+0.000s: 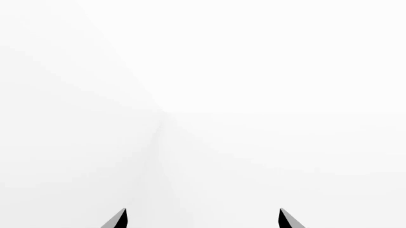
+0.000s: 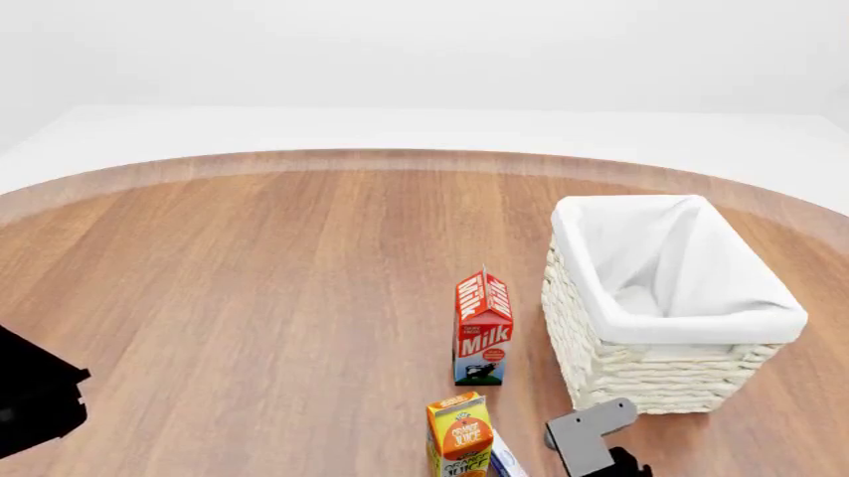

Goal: Pick up the cream cheese box and the butter, and put them in the basket.

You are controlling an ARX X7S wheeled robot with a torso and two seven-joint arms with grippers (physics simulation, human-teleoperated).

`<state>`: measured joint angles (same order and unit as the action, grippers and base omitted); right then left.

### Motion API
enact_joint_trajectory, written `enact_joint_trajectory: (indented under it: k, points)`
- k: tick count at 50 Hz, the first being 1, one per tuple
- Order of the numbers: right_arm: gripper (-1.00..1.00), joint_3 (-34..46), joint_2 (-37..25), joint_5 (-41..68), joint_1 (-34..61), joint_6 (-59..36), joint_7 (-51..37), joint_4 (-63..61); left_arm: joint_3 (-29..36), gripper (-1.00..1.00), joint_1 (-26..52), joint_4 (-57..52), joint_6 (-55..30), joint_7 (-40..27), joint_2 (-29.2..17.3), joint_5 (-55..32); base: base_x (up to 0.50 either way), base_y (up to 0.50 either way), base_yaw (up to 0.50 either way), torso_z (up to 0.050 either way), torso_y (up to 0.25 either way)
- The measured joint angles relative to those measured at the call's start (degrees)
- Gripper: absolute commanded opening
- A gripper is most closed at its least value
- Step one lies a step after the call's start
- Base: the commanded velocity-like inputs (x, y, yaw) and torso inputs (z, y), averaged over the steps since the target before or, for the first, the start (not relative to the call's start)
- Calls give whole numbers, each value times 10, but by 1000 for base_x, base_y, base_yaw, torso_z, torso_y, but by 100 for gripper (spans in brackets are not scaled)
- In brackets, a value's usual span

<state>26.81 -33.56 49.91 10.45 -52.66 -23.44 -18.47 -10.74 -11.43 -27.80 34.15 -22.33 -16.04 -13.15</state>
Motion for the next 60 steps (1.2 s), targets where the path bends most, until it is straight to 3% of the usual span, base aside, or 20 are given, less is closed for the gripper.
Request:
enact_joint_trajectory:
  k: [60]
  points:
    - [100,82,32,-79,39,45,56,123,2,100,-5,3,8,-12,-8,-1,0,0,0,0,0]
